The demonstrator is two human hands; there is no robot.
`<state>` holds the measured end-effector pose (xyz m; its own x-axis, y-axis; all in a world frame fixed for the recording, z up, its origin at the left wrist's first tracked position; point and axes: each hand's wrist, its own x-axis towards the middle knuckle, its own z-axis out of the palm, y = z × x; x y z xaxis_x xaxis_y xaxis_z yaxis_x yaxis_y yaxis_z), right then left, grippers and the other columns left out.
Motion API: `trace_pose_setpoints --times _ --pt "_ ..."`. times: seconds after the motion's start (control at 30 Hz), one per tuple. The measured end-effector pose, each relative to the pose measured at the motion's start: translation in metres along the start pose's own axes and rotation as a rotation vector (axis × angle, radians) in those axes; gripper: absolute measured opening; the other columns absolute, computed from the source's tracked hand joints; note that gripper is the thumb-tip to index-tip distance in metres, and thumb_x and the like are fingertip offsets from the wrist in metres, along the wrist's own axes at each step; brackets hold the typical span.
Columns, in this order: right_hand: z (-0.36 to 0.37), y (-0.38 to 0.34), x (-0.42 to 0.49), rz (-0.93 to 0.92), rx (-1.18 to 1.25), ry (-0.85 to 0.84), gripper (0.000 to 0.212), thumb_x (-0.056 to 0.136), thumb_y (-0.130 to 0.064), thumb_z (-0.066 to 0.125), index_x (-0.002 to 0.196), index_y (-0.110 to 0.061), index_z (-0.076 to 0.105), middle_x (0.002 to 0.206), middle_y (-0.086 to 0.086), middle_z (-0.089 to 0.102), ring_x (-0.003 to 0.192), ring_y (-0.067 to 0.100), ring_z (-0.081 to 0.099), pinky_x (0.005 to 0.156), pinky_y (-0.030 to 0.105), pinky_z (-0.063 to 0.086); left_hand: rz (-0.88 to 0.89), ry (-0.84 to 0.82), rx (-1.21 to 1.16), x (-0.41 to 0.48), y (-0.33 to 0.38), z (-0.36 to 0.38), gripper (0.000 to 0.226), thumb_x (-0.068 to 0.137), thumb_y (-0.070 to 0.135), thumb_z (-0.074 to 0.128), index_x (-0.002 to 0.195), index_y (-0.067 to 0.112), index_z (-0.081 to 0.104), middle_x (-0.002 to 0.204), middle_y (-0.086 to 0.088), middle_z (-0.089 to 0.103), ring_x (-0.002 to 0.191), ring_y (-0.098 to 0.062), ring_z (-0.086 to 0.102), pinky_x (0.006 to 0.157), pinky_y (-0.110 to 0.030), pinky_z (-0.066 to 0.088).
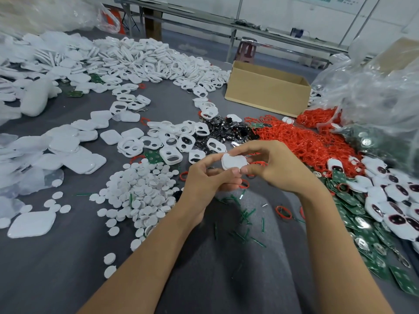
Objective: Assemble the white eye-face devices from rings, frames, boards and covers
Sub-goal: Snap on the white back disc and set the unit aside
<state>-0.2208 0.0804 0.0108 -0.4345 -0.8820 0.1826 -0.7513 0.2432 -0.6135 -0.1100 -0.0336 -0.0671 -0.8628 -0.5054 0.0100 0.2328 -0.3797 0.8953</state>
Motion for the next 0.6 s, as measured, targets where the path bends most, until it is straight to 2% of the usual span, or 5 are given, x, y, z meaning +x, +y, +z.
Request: trace_pose_setpoints --times 0.1,0.27,0.37,0.47,0.6 --pt "0.002 0.000 0.000 -0.014 0.009 0.007 0.036 0.079 0.004 0.073 0.110 -0.013 0.070 0.107 -0.008 0.069 0.097 0.003 0.062 0.092 0.027 0.050 -0.007 0.026 -0.003 0.000 0.002 0.003 0.031 0.086 0.032 0.066 0.106 0.009 0.068 0.079 -0.018 0.074 0.069 -0.022 0.072 0.061 -0.026 0.058" --pt "0.005 0.002 0.002 -0.020 0.046 0.022 0.040 0.078 0.001 0.075 0.113 -0.015 0.067 0.109 -0.006 0.070 0.103 0.002 0.063 0.093 0.021 0.049 -0.038 0.060 0.002 0.000 0.001 0.004 0.029 0.099 0.024 0.052 0.096 0.002 0.070 0.077 -0.019 0.073 0.067 -0.020 0.072 0.061 -0.025 0.059" --pt "0.008 0.006 0.003 0.045 0.190 0.084 0.028 0.083 -0.009 0.073 0.110 -0.012 0.068 0.101 0.003 0.072 0.092 0.010 0.067 0.084 0.024 0.053 -0.015 0.068 0.025 0.000 0.001 0.005 0.023 0.100 0.018 0.052 0.098 0.003 0.069 0.081 -0.019 0.073 0.067 -0.021 0.072 0.060 -0.024 0.058" --pt "0.015 0.011 0.007 0.205 0.270 0.126 0.019 0.091 -0.015 0.064 0.098 0.001 0.070 0.082 0.024 0.067 0.066 0.025 0.061 0.068 0.038 0.054 0.000 0.083 0.062 0.001 -0.002 0.006 0.024 0.100 0.015 0.051 0.107 -0.001 0.066 0.085 -0.020 0.074 0.067 -0.021 0.072 0.060 -0.024 0.058" --pt "0.020 0.014 0.006 0.341 0.517 0.083 0.021 0.092 -0.010 0.060 0.096 0.009 0.069 0.070 0.016 0.063 0.054 0.017 0.056 0.050 0.021 0.051 0.016 0.114 0.105 0.001 -0.003 0.007 0.023 0.099 0.012 0.052 0.110 0.000 0.068 0.088 -0.019 0.074 0.067 -0.020 0.071 0.063 -0.024 0.059"
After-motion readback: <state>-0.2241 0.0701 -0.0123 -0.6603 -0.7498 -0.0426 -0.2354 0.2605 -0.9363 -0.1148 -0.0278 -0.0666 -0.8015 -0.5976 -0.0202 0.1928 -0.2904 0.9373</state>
